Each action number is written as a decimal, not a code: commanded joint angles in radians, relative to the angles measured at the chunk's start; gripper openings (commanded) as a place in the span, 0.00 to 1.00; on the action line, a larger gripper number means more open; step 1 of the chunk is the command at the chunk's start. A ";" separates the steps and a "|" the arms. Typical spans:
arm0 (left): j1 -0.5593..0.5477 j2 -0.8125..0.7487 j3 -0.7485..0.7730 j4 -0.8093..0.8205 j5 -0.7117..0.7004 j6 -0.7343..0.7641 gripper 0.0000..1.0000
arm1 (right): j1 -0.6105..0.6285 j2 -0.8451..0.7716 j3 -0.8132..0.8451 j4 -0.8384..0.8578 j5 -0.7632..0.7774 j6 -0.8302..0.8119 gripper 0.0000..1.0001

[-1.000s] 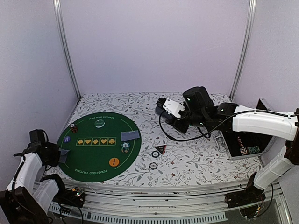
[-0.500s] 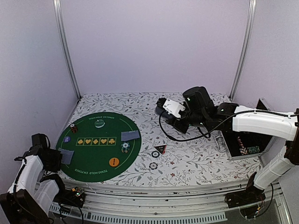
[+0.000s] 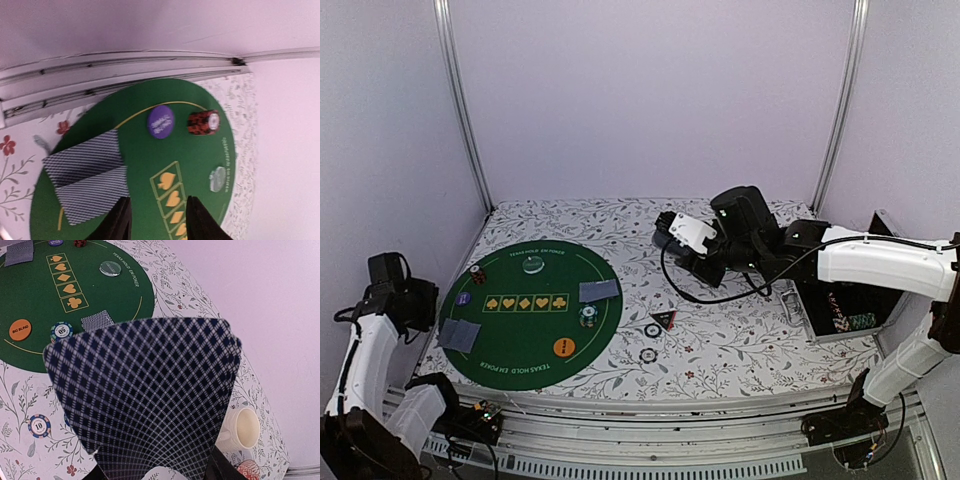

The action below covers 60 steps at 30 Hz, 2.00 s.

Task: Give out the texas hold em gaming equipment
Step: Pick up the poker card from the face-down deck piles.

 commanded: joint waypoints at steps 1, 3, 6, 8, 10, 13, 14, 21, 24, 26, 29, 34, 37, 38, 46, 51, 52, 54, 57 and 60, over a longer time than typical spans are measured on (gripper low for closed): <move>-0.066 0.043 0.170 0.150 0.057 0.062 0.38 | -0.006 -0.022 0.057 -0.012 -0.025 -0.006 0.46; -0.148 0.078 0.280 0.186 0.030 0.122 0.38 | -0.005 -0.013 0.080 -0.028 -0.029 -0.008 0.46; -0.344 0.158 0.441 0.213 -0.029 0.247 0.38 | -0.004 0.013 0.132 -0.058 -0.030 -0.009 0.46; -0.491 0.230 0.543 0.217 -0.066 0.342 0.38 | 0.004 0.035 0.165 -0.071 -0.022 -0.007 0.46; -0.614 0.312 0.616 0.234 -0.033 0.432 0.40 | 0.018 0.059 0.195 -0.080 -0.001 -0.007 0.46; -0.749 0.444 0.700 0.248 0.114 0.538 0.46 | 0.044 0.108 0.246 -0.102 0.031 -0.008 0.46; -0.788 0.492 0.725 0.249 0.165 0.571 0.48 | 0.053 0.127 0.266 -0.113 0.042 -0.007 0.46; -0.947 0.717 0.802 0.305 0.587 0.756 0.80 | 0.098 0.244 0.398 -0.175 0.077 0.018 0.46; -0.952 0.737 0.768 0.387 0.690 0.757 0.88 | 0.112 0.289 0.447 -0.201 0.084 0.035 0.46; -0.952 0.744 0.750 0.424 0.742 0.760 0.90 | 0.121 0.315 0.474 -0.214 0.088 0.045 0.46; -0.952 0.751 0.738 0.434 0.763 0.774 0.89 | 0.132 0.344 0.508 -0.238 0.089 0.055 0.46; -0.952 0.781 0.746 0.348 0.714 0.827 0.85 | 0.145 0.373 0.553 -0.253 0.090 0.055 0.46; -0.953 0.805 0.762 0.284 0.658 0.856 0.83 | 0.148 0.380 0.565 -0.253 0.089 0.051 0.46; -0.953 0.812 0.766 0.272 0.638 0.861 0.82 | 0.149 0.381 0.567 -0.251 0.089 0.049 0.46; -0.951 0.830 0.801 0.177 0.550 0.879 0.67 | 0.150 0.373 0.529 -0.245 0.103 0.036 0.46; -0.947 0.826 0.817 0.137 0.498 0.879 0.63 | 0.150 0.365 0.508 -0.243 0.109 0.031 0.46; -0.946 0.827 0.819 0.130 0.494 0.879 0.62 | 0.150 0.364 0.505 -0.242 0.109 0.030 0.46; -0.945 0.826 0.823 0.120 0.497 0.878 0.61 | 0.150 0.365 0.501 -0.240 0.110 0.027 0.46; -0.945 0.816 0.827 0.112 0.504 0.879 0.55 | 0.150 0.366 0.500 -0.239 0.113 0.025 0.46; -0.945 0.806 0.831 0.105 0.488 0.882 0.50 | 0.150 0.367 0.500 -0.237 0.113 0.024 0.46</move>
